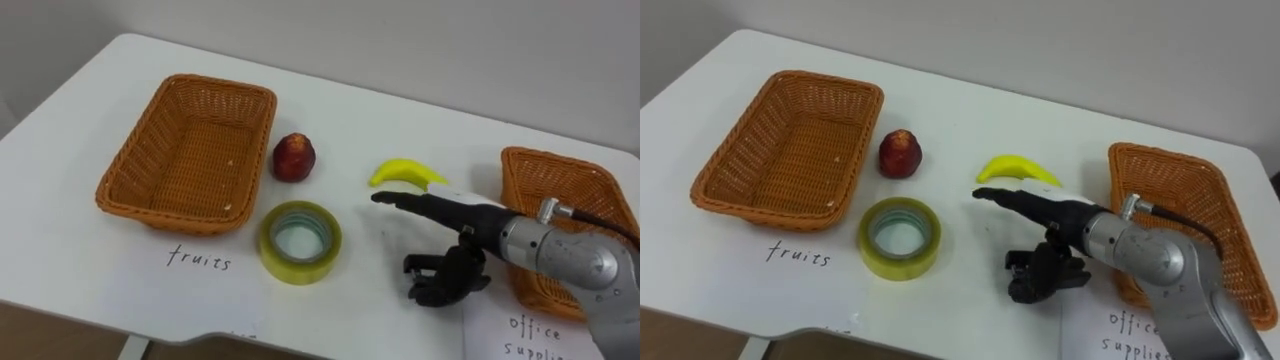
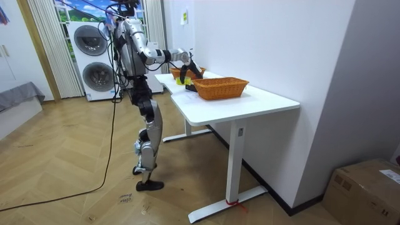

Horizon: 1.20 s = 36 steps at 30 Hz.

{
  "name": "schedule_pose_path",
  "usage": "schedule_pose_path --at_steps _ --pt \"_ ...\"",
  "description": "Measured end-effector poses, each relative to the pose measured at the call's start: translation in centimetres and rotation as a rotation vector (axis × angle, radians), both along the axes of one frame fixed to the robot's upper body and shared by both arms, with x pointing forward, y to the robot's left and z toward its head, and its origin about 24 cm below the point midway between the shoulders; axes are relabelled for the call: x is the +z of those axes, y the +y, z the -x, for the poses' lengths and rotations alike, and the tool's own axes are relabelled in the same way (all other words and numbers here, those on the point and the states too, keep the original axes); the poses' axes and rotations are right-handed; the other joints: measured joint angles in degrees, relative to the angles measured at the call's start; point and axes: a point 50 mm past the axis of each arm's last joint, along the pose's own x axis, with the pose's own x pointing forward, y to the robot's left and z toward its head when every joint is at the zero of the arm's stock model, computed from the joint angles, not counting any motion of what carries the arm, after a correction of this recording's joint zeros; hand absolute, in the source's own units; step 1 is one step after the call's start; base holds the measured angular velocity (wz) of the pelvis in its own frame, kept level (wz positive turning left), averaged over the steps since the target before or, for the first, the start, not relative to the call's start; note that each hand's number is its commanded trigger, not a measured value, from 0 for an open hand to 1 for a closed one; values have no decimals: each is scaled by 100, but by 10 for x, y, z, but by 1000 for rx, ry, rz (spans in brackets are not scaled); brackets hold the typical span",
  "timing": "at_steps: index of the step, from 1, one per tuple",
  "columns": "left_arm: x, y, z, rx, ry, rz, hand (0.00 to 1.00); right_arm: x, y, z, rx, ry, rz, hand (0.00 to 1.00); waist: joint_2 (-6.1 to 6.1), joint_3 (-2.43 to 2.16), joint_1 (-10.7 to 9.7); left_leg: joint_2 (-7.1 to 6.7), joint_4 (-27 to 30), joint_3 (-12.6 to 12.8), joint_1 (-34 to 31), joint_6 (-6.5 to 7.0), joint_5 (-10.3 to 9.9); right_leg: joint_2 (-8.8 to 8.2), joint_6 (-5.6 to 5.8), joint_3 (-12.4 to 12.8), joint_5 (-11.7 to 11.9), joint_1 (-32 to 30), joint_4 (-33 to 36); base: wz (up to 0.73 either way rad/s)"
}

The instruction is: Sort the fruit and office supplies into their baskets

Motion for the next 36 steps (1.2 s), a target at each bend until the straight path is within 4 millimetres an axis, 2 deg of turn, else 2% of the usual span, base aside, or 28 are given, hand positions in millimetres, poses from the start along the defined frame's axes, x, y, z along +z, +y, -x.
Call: schedule_pose_path --at_steps 10,13,17,19,24,32,36 --pt "0 0 1 -5 5 -3 0 -15 -6 7 -9 113 -16 0 9 -8 31 5 69 20 -38 0 0 5 -7 6 6 -3 0 0" --pt "0 1 2 -1 14 -4 0 -19 -8 11 -20 144 -14 0 19 -22 35 5 73 15 -33 0 0 39 -10 12 8 3 1 0" --pt "-1 0 3 6 22 -5 0 -20 -9 10 -26 142 20 0 92 -64 33 7 88 -11 -31 0 0 35 -9 26 14 3 3 0" --pt "0 0 2 7 16 -5 0 -20 -10 10 -27 140 30 0 114 -71 30 5 92 -17 -29 0 0 17 -9 26 14 7 10 0" --pt "1 1 -2 10 3 -7 0 -20 -11 10 -32 130 68 0 113 -60 16 0 79 -41 -31 2 1 7 -9 25 13 19 44 1" --pt "1 1 -1 28 -3 0 0 -20 -16 8 -48 86 195 0 29 -5 -24 0 81 -40 -48 3 0 35 -9 37 13 -23 79 0" --pt "1 0 -2 22 -7 1 0 -18 -17 7 -47 65 250 0 20 -2 -30 0 89 -35 -107 3 0 38 -9 44 13 -87 89 0"
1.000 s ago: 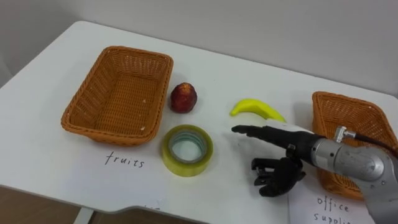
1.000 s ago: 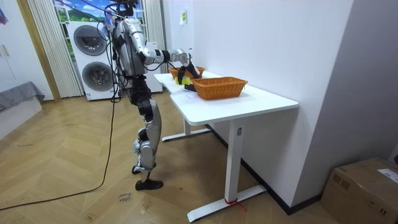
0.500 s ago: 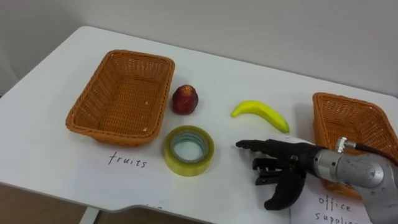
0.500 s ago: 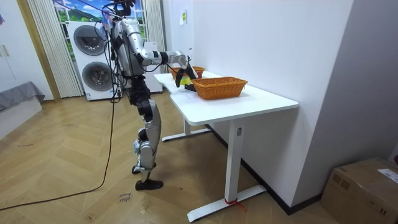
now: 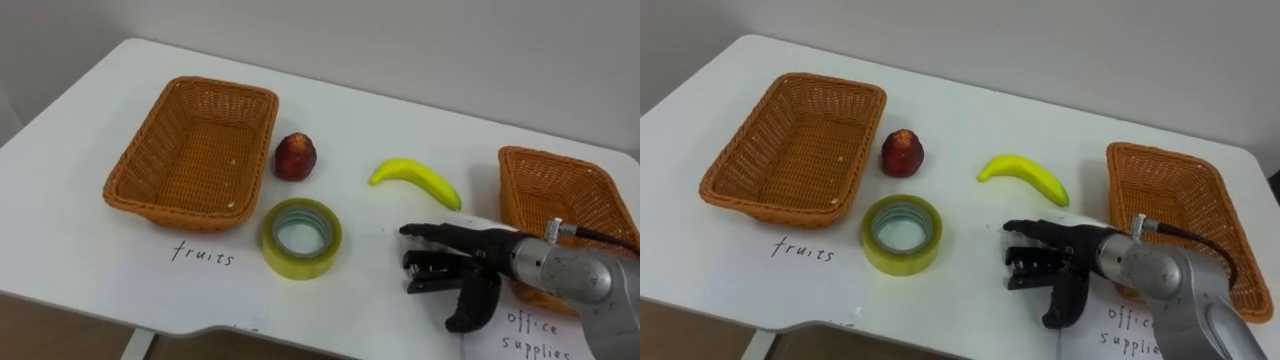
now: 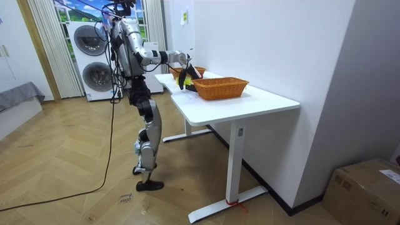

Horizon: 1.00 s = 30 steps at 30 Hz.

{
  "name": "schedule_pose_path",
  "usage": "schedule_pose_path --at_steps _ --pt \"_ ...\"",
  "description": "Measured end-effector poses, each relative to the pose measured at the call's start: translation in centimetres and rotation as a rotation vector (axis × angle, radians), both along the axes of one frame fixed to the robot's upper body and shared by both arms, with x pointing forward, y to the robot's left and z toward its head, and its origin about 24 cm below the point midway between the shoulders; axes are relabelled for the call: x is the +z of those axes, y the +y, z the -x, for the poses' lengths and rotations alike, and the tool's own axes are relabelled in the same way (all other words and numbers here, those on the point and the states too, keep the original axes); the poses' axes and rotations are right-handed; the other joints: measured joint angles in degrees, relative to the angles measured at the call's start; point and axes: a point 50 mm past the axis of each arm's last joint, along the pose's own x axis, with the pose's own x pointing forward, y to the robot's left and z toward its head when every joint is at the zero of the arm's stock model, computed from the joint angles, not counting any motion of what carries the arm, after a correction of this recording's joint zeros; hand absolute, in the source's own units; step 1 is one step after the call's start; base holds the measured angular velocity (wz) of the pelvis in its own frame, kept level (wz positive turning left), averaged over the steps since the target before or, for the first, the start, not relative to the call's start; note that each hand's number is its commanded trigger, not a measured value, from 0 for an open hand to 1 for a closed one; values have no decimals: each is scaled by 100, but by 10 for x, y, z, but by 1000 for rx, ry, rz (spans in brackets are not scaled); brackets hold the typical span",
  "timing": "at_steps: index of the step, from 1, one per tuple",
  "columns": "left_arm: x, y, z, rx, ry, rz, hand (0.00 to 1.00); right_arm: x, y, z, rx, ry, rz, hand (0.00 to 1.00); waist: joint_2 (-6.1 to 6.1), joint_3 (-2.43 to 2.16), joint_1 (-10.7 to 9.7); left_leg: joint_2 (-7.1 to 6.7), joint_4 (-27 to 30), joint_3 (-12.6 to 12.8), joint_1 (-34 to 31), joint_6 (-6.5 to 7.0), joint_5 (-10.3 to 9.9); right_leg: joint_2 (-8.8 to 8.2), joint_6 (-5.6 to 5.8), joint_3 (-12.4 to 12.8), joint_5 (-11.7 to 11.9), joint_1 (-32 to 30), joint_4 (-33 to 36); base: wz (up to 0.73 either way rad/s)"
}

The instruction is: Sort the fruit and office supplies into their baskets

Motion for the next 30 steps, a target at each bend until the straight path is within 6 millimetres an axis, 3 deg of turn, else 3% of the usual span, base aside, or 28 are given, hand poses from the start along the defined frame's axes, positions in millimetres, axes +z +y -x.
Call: schedule_pose_path --at_steps 10,22,30 --pt "1 0 -2 -6 -10 -3 0 2 -3 -3 -18 -62 81 0 -19 -14 -22 1 15 50 -36 4 3 -3 -3 44 2 -106 4 -2" --pt "2 0 -4 13 -35 -13 0 4 -4 -4 -39 -105 87 0 9 4 -96 3 -24 36 17 3 3 -4 -3 55 2 -14 0 1" --pt "4 -4 -8 1 -72 -38 0 5 -3 -5 -44 -132 81 0 115 -54 -112 -7 -35 26 30 5 4 -6 -2 20 4 -6 6 1"
